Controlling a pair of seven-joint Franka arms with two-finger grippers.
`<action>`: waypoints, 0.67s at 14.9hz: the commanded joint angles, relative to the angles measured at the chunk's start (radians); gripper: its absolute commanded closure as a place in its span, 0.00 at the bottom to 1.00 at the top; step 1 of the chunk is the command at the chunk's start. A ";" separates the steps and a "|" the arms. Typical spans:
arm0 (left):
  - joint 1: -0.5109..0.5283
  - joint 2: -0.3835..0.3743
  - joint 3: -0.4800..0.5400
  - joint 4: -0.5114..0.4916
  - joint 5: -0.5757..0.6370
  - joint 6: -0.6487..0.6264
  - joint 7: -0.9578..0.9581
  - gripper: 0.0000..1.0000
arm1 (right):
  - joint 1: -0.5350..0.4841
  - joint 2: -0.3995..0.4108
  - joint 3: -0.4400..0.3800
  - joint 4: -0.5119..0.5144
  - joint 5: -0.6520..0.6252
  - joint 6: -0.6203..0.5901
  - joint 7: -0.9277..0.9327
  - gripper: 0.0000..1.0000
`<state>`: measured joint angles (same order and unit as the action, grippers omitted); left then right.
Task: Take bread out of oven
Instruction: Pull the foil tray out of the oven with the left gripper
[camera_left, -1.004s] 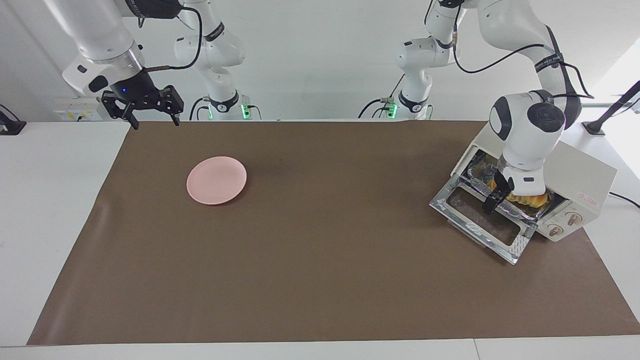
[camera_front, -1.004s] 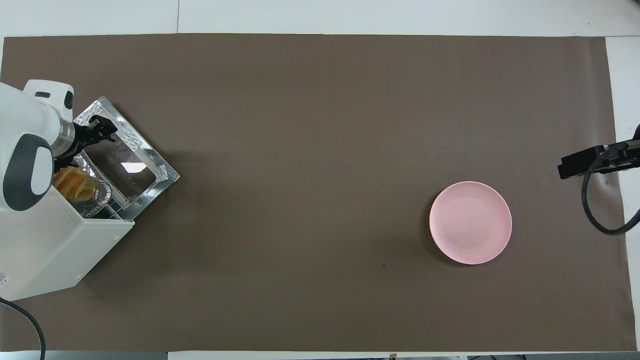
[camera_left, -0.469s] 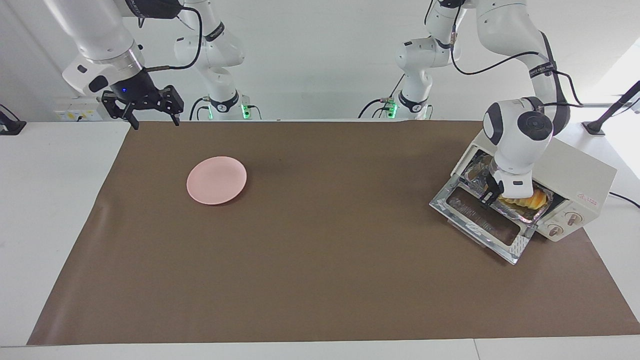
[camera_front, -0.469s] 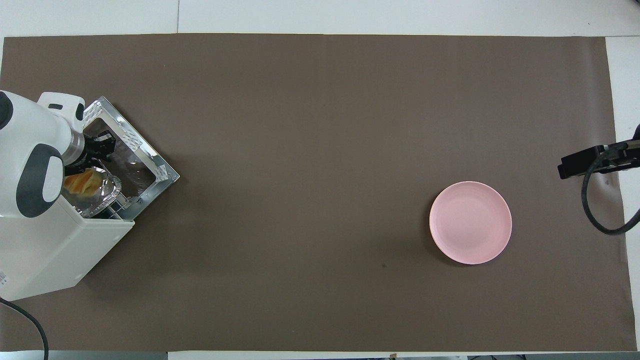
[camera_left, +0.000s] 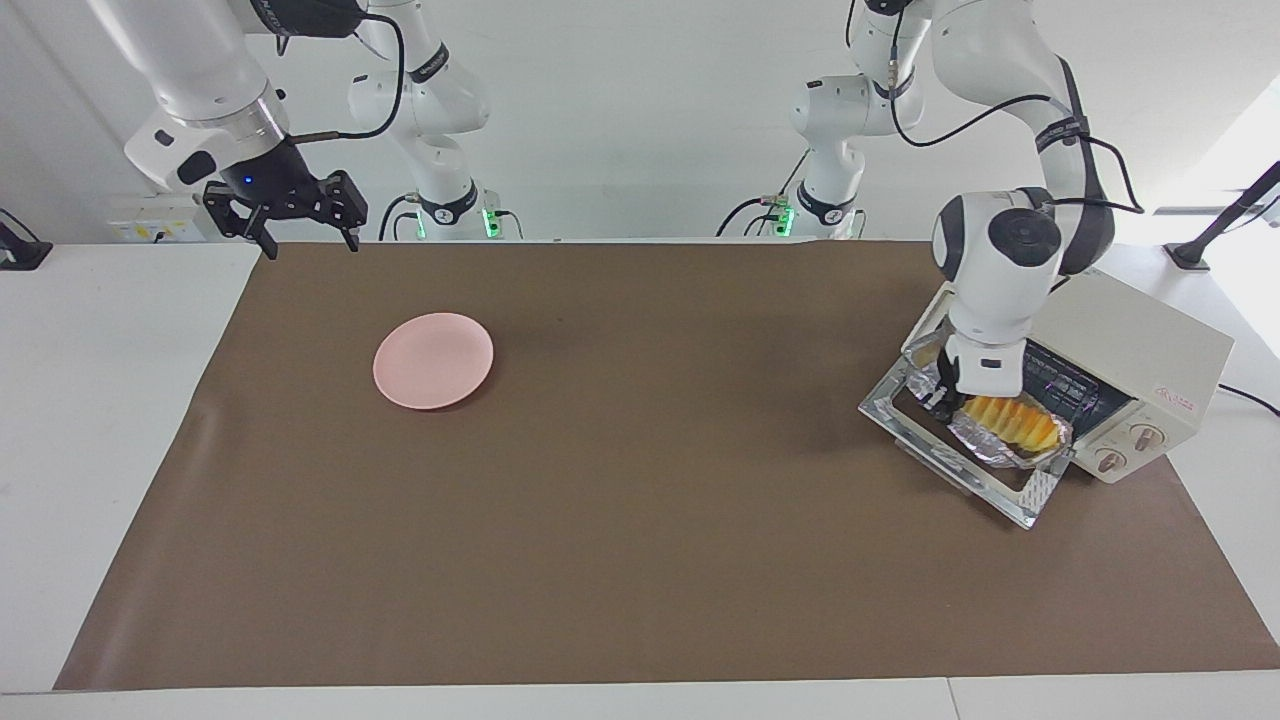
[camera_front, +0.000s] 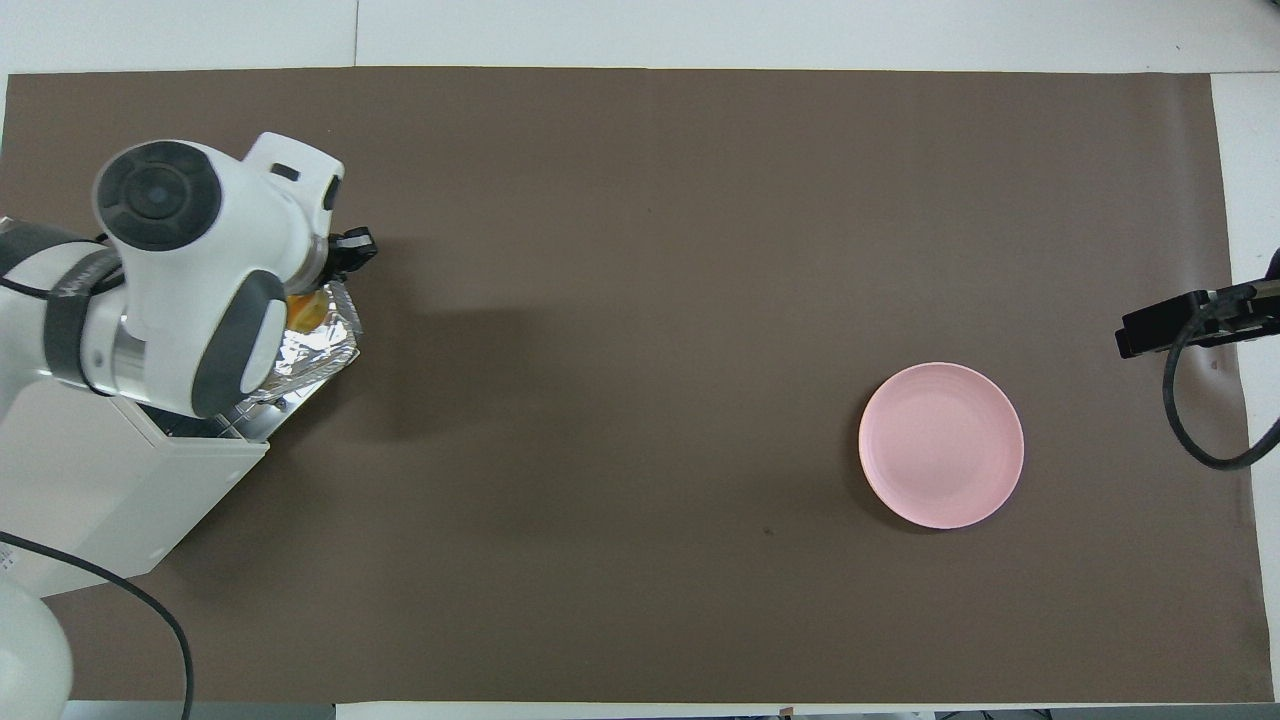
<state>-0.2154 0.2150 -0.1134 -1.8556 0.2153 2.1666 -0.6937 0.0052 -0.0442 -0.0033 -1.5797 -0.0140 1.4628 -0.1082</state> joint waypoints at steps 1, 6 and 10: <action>-0.171 0.087 0.009 0.106 0.013 0.001 0.032 1.00 | -0.021 -0.025 0.016 -0.026 -0.006 -0.002 -0.022 0.00; -0.392 0.406 0.012 0.510 -0.075 -0.168 0.023 1.00 | -0.021 -0.025 0.016 -0.026 -0.006 -0.002 -0.022 0.00; -0.427 0.406 0.012 0.475 -0.109 -0.116 0.025 1.00 | -0.021 -0.025 0.016 -0.026 -0.006 -0.002 -0.022 0.00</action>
<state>-0.6353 0.6187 -0.1182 -1.3994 0.1283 2.0550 -0.6932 0.0052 -0.0442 -0.0033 -1.5797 -0.0140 1.4628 -0.1082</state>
